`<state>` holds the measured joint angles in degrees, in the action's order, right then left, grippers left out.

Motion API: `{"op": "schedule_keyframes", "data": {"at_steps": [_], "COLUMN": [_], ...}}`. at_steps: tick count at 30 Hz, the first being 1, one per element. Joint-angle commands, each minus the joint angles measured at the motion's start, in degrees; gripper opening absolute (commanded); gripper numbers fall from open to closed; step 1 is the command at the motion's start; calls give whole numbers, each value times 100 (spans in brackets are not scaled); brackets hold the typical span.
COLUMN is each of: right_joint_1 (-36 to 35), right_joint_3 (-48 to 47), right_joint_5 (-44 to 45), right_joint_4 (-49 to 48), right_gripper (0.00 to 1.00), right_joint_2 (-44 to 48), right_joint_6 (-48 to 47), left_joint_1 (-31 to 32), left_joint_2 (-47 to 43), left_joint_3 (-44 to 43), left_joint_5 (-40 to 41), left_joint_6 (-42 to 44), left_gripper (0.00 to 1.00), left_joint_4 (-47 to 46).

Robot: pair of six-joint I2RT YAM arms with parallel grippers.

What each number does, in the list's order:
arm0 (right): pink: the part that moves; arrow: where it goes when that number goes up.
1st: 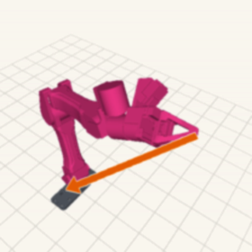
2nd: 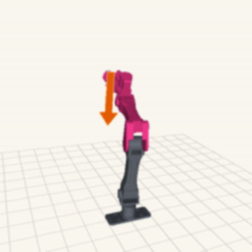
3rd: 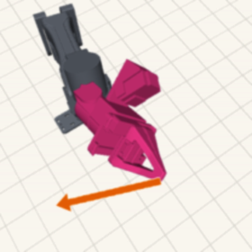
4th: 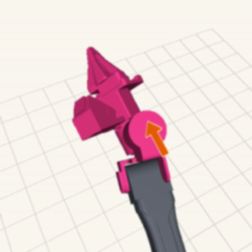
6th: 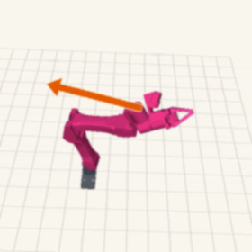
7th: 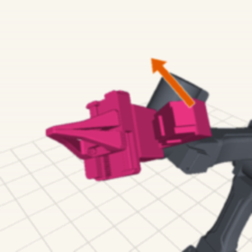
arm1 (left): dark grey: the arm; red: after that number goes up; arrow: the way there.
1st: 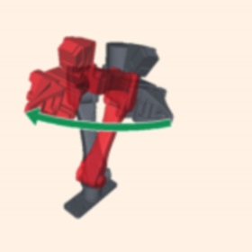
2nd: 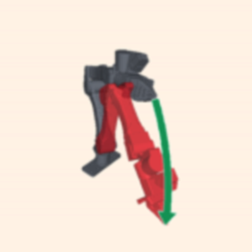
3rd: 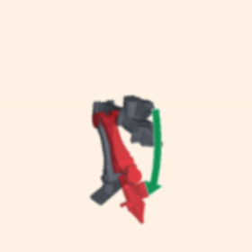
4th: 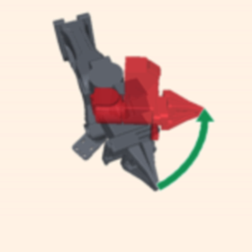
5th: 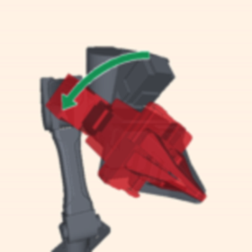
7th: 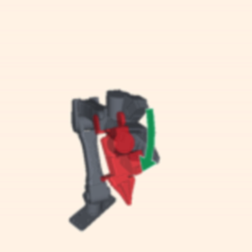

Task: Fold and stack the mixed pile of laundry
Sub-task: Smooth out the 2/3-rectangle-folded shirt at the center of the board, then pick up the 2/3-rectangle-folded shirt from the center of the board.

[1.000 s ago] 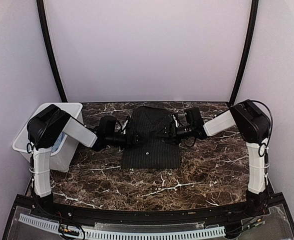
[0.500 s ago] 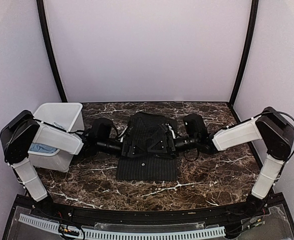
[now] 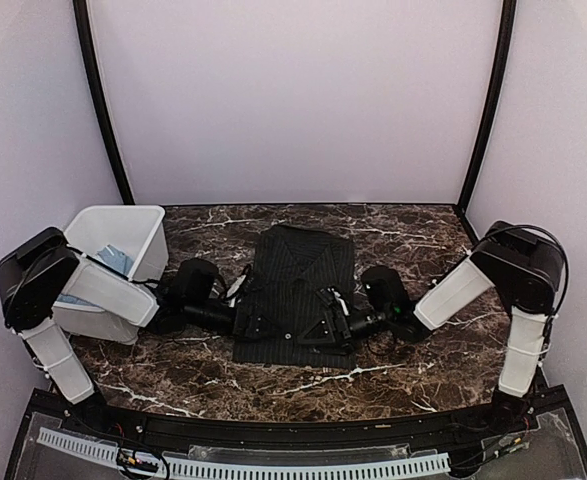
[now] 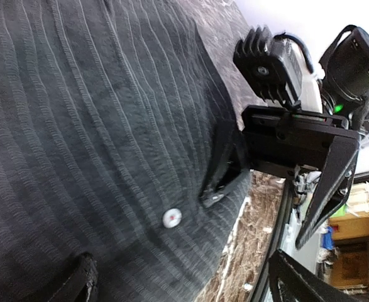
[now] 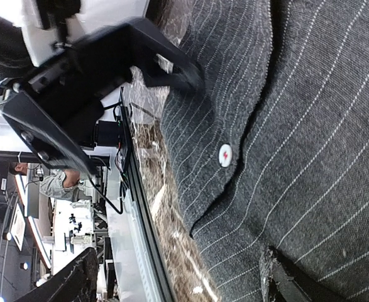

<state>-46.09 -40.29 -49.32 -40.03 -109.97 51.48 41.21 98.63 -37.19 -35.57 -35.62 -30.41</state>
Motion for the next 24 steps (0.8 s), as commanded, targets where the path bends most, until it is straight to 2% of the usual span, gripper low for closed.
{"op": "schedule_keyframes", "data": {"at_steps": [1,5,9,13,16,21,24], "right_joint_1": [-2,14,157,290,329,495,537], "right_joint_3": [162,-672,-1564,-2285,-2795,-3429,-3636], "right_joint_5": [92,498,867,827,831,691,578], "right_joint_4": [796,2348,3415,3920,4316,4640,4551], "right_gripper": [85,82,72,53,45,34,30], "right_joint_2": [727,1483,1395,909,563,-68,-475], "right_joint_6": [-233,-1029,-1695,-2131,-2524,-2953,-3000], "left_joint_1": [296,1109,2095,3117,3657,3914,3940], "left_joint_2": [-1626,-2675,-3240,-2878,-2278,-1364,-816], "left_joint_3": [221,452,697,514,332,46,-105], "left_joint_5": [2223,4269,5524,6181,6401,6584,6768], "left_joint_6": [1074,2176,3450,4615,5234,6005,6354], "left_gripper": [98,99,97,85,79,69,67], "left_joint_4": [1312,1686,1708,2131,2235,2200,1883]}}
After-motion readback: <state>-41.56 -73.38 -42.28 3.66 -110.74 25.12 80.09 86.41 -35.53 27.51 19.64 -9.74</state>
